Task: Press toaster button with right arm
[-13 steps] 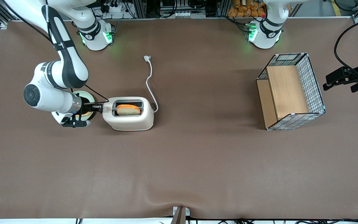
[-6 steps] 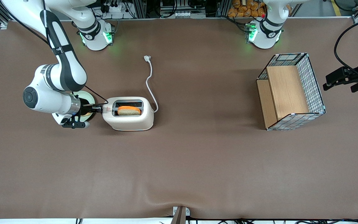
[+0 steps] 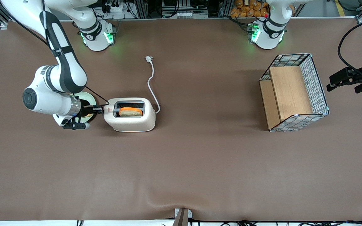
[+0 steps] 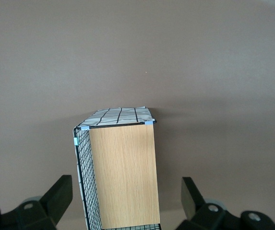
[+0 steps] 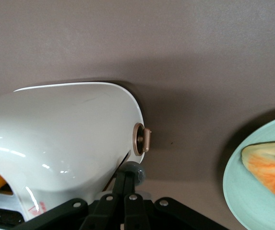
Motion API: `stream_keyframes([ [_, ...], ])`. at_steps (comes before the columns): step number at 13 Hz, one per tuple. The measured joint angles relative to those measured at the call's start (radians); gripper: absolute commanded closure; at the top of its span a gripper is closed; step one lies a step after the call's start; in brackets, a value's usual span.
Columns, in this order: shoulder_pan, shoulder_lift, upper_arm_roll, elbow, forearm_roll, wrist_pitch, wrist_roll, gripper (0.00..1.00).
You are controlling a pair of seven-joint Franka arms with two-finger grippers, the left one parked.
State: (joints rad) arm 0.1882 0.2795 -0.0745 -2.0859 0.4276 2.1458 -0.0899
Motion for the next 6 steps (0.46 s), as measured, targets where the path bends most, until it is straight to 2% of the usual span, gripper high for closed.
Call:
stream_keyframes([
  [2, -0.008, 0.011, 0.000, -0.001, 0.024, 0.002, -0.027, 1.00],
  [6, -0.010, 0.021, 0.001, -0.001, 0.030, 0.009, -0.042, 1.00],
])
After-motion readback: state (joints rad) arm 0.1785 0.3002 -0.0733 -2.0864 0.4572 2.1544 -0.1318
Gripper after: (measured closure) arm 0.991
